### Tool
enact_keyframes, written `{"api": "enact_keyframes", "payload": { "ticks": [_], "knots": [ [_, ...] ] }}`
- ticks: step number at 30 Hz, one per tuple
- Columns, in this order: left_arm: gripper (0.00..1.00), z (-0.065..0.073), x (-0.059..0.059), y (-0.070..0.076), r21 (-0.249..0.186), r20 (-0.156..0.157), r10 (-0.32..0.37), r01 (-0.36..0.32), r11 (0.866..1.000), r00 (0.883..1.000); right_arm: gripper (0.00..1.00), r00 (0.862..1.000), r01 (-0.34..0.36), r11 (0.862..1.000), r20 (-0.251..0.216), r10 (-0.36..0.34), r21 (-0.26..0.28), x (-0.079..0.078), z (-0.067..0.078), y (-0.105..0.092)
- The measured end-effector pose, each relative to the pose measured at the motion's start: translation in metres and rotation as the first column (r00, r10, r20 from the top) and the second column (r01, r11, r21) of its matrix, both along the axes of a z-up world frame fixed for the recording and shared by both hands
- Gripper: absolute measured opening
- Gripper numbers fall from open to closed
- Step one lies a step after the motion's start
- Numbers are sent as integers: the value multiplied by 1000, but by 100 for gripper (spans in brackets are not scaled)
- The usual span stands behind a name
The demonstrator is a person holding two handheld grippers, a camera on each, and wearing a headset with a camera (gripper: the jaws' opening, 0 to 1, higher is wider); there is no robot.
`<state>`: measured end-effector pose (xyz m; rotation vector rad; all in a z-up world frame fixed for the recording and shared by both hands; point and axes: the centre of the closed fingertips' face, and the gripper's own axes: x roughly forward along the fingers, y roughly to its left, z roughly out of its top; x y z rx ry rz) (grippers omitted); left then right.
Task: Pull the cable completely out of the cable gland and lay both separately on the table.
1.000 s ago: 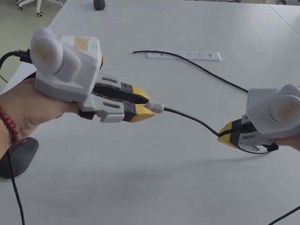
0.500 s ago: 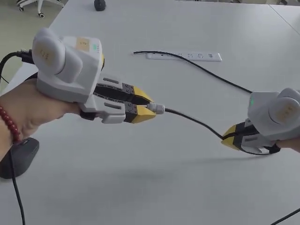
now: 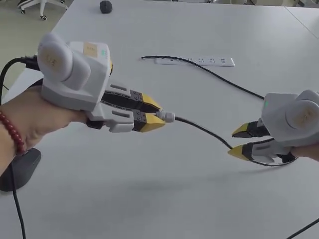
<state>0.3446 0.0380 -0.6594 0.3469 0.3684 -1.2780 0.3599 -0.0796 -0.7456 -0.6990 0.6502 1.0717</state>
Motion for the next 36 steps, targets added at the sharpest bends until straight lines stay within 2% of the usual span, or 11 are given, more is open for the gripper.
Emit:
{"api": "enact_keyframes", "payload": {
  "ticks": [1,5,6,10,14,15,19,25,32,36],
  "knots": [
    [16,0,0,0,1,-1,0,0,1000,1000,28,1000,-28,999,11,27,24,-2,7,10],
    [16,-2,-2,-3,6,-1,-6,6,1000,1000,27,997,-68,996,50,66,51,-5,27,32],
    [16,-2,-2,-3,6,-2,-7,7,1000,1000,26,992,-103,993,73,98,66,-7,36,42],
    [16,-1,-2,-3,5,-2,-7,7,1000,1000,22,984,-152,982,112,140,108,-13,63,68],
    [16,-1,-3,-4,3,0,-10,10,1000,1000,21,974,-200,972,137,183,122,-18,79,86],
    [16,-1,-3,-4,2,1,-9,9,1000,1000,20,970,-212,970,149,193,121,-18,81,89],
    [16,0,-4,-6,-2,1,-10,10,1000,1000,19,964,-239,965,151,221,112,-20,79,98],
    [16,0,-4,-7,-5,1,-15,15,1000,1000,11,958,-262,959,145,246,107,-24,80,106],
    [16,1,-4,-8,-9,1,-16,16,1000,1000,0,955,-274,958,139,261,82,-22,77,104],
    [16,0,-5,-8,-7,-1,-21,21,1000,1000,0,952,-284,956,141,272,76,-24,77,104]
  ]
}}
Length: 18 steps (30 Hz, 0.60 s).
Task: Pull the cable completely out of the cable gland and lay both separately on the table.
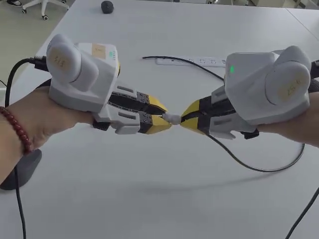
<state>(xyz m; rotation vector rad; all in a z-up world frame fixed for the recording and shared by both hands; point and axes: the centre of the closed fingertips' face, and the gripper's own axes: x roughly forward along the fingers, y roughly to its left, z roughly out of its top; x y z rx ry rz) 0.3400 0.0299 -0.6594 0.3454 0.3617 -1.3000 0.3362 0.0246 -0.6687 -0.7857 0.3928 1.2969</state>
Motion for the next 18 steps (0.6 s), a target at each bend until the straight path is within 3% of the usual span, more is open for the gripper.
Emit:
{"api": "enact_keyframes", "payload": {
  "ticks": [8,18],
  "knots": [
    [16,-2,1,1,5,2,3,-3,1000,1000,0,1000,6,1000,4,-6,-20,2,-4,-6],
    [16,-5,2,6,17,4,9,-9,1000,1000,0,997,67,996,-35,-69,-51,7,-27,-34]
  ]
}}
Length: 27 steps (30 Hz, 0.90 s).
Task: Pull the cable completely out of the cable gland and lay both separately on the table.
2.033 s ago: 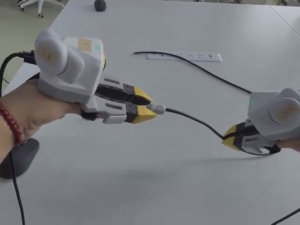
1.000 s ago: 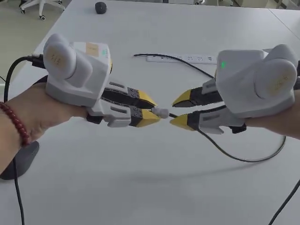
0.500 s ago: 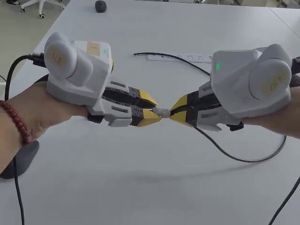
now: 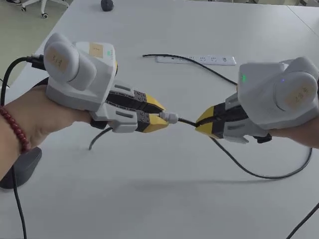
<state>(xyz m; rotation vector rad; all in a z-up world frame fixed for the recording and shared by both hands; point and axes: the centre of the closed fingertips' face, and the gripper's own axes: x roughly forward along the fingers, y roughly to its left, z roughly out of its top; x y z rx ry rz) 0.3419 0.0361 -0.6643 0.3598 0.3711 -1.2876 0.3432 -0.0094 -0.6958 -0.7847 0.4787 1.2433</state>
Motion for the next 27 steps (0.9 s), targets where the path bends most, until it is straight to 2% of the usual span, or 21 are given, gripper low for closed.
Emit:
{"api": "enact_keyframes", "payload": {
  "ticks": [13,20,22,27],
  "knots": [
    [16,2,3,2,-6,3,10,-9,1000,1000,0,995,78,996,-66,-81,-39,6,-31,-31],
    [16,2,3,3,1,13,10,-10,1000,1000,0,989,109,990,-91,-117,-88,7,-52,-50],
    [16,3,1,2,-1,16,5,-5,1000,1000,0,984,126,987,-115,-138,-102,8,-61,-59],
    [16,3,1,3,9,22,5,-6,1000,1000,0,976,149,977,-138,-170,-153,7,-78,-76]
  ]
}}
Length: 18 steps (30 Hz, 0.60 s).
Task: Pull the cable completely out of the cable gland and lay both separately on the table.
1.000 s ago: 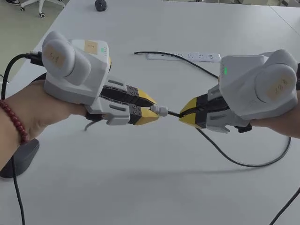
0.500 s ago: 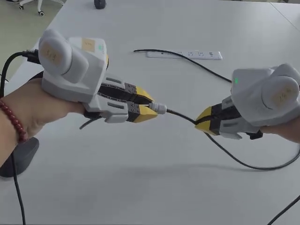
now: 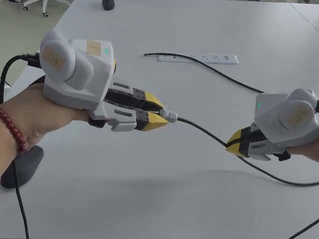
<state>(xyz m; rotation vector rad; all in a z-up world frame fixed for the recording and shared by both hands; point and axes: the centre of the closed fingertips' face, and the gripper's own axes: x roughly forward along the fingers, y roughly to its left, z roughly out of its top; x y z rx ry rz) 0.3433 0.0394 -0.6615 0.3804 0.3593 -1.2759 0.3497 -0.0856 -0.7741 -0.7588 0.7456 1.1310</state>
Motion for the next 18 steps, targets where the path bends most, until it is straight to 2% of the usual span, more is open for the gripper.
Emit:
{"api": "enact_keyframes", "payload": {
  "ticks": [6,18],
  "knots": [
    [16,1,-1,1,0,-2,2,-2,1000,1000,0,1000,22,999,-21,-22,-25,-2,-10,-11],
    [16,2,-2,1,4,-4,5,-5,1000,1000,0,999,23,999,-22,-23,-25,-3,-8,-10]
  ]
}}
